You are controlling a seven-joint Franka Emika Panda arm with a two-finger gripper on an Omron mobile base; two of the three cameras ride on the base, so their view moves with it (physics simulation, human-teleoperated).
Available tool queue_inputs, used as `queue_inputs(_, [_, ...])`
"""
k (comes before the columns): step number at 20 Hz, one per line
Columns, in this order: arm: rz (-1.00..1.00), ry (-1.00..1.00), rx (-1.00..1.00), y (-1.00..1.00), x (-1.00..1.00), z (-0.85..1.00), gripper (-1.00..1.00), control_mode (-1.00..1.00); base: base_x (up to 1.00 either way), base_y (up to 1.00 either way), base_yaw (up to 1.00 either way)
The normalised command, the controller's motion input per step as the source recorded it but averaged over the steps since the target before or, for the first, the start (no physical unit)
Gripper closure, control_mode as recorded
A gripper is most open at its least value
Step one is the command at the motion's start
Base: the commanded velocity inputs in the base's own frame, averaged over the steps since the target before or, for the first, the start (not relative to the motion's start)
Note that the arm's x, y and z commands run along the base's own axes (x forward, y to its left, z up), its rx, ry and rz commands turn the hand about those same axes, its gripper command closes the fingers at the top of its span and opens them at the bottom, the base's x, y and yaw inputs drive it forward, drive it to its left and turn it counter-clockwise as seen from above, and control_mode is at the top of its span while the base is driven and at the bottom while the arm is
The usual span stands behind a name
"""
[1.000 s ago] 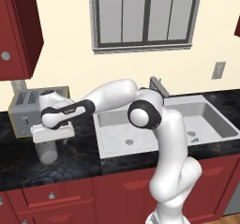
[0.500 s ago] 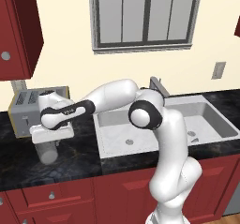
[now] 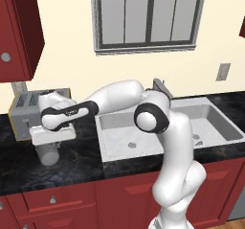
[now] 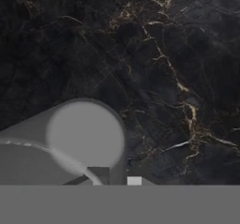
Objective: Move any existing items from the left basin to the right basin for drying. Then move the glass cup from the counter to the left basin of the sink for washing.
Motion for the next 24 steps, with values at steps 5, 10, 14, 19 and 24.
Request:
queue_inputs(5, [-0.07, -0.04, 0.00, -0.17, -0.30, 0.44, 1.00, -1.00, 0.00, 0.00, 0.00])
queue_inputs(10, [-0.09, -0.02, 0.00, -0.36, -0.18, 0.47, 1.00, -1.00, 0.00, 0.00, 0.00])
queue_inputs(14, [-0.10, 0.00, 0.00, -0.52, 0.00, 0.25, 1.00, -1.00, 0.00, 0.00, 0.00])
queue_inputs(19, [-0.12, 0.00, 0.00, -0.65, 0.00, 0.15, 1.00, -1.00, 0.00, 0.00, 0.00])
queue_inputs(24, [-0.14, 0.00, 0.00, -0.64, -0.01, 0.07, 1.00, -1.00, 0.00, 0.00, 0.00])
